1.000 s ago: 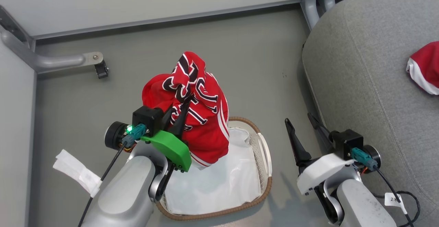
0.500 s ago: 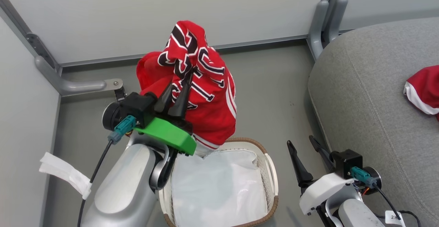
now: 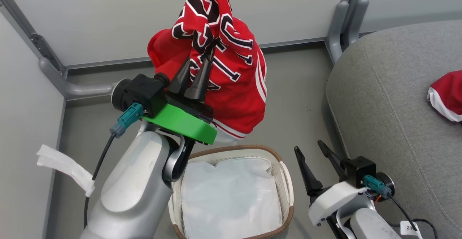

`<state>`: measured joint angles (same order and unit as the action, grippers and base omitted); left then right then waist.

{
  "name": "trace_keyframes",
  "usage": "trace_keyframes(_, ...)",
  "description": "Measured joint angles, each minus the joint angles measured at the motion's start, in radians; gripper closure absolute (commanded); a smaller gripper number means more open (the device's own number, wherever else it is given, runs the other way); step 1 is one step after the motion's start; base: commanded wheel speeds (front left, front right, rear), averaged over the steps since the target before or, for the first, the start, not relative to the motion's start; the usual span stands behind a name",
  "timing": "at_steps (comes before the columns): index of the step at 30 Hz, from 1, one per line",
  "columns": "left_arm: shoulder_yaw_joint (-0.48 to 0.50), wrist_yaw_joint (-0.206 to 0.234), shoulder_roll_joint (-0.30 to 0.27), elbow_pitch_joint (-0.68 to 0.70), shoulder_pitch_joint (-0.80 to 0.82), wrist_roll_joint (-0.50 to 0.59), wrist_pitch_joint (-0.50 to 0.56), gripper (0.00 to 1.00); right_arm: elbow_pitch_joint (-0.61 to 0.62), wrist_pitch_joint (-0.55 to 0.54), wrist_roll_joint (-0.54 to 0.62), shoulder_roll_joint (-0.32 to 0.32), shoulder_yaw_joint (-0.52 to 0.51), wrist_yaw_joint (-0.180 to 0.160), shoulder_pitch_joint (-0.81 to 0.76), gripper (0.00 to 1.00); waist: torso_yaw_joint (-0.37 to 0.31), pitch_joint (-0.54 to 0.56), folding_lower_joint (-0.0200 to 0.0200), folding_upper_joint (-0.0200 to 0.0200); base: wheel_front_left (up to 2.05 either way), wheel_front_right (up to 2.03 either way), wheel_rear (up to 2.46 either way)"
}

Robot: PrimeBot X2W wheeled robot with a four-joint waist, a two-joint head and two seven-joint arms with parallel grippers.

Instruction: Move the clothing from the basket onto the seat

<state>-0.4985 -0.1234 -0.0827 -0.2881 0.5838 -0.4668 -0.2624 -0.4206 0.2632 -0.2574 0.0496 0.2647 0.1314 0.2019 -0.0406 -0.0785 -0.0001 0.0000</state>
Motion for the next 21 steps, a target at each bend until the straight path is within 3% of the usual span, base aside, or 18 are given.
trace_keyframes(15,-0.004,-0.004,0.007,-0.009,-0.009,-0.012,0.000,1.00,0.199,0.000,-0.011,-0.001,0.202,0.000,0.191,0.00,-0.002,-0.023,0.0000,0.0000,0.00,0.00,0.00)
trace_keyframes(21,-0.009,-0.004,0.010,-0.017,-0.015,-0.015,0.000,1.00,0.298,0.000,-0.044,-0.001,0.236,0.000,0.262,0.00,0.000,-0.031,0.0000,0.0000,0.00,0.00,0.00)
